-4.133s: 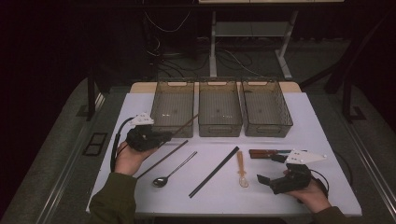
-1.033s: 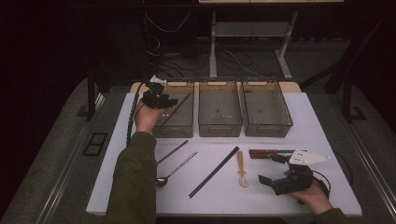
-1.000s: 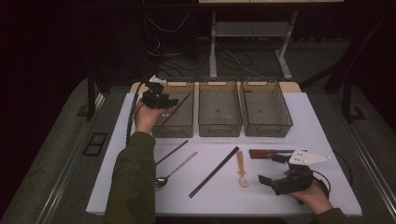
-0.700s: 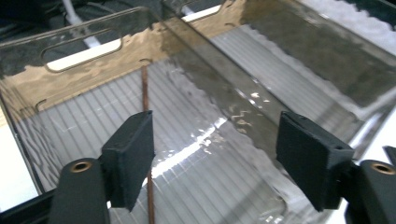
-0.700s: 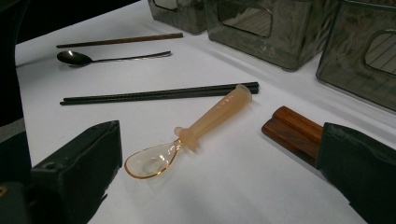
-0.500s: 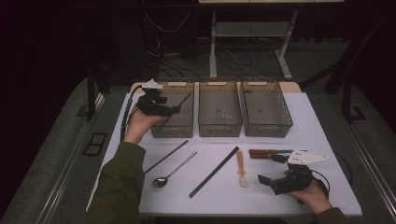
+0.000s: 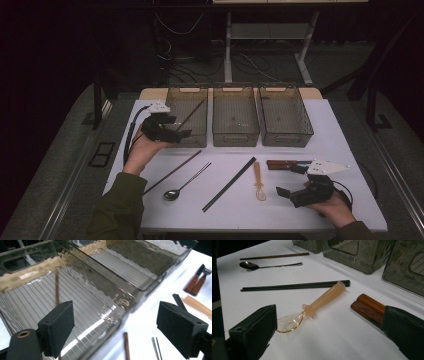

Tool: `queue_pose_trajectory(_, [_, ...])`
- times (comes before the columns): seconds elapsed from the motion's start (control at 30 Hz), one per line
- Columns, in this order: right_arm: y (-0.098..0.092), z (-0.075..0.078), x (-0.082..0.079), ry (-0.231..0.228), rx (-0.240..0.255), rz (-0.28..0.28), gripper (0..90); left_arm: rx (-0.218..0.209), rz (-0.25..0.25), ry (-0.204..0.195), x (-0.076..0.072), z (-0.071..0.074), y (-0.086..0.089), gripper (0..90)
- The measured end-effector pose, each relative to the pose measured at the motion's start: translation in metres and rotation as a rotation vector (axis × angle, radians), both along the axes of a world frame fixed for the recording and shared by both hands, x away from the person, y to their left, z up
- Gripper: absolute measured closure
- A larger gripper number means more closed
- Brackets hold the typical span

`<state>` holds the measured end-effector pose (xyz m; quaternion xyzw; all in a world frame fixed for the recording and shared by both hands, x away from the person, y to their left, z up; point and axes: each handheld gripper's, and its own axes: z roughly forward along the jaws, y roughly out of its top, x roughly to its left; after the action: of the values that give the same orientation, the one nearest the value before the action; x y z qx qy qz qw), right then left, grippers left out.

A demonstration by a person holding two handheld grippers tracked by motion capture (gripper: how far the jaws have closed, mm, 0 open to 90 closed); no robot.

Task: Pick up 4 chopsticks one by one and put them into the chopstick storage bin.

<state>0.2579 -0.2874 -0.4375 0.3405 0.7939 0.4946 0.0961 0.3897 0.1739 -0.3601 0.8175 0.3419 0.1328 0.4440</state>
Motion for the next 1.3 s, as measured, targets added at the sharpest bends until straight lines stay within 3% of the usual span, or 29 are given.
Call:
queue_pose_trajectory(0.53, [0.000, 0.001, -0.001, -0.004, 0.006, -0.004, 0.7, 0.009, -0.038, -0.044, -0.043, -0.020, -0.001, 13.1])
queue_pose_trajectory(1.03, [0.001, 0.002, -0.003, -0.006, 0.002, -0.004, 0.7, 0.075, -0.043, -0.030, -0.082, -0.043, 0.011, 14.5])
queue_pose_trajectory(1.23, [0.001, 0.002, -0.003, -0.007, 0.001, -0.005, 0.7, 0.063, -0.026, -0.009, -0.091, -0.051, 0.021, 19.7])
queue_pose_trajectory(1.3, [0.001, 0.001, -0.002, -0.006, 0.000, -0.005, 0.7, 0.084, -0.020, -0.005, -0.094, -0.055, 0.026, 22.8])
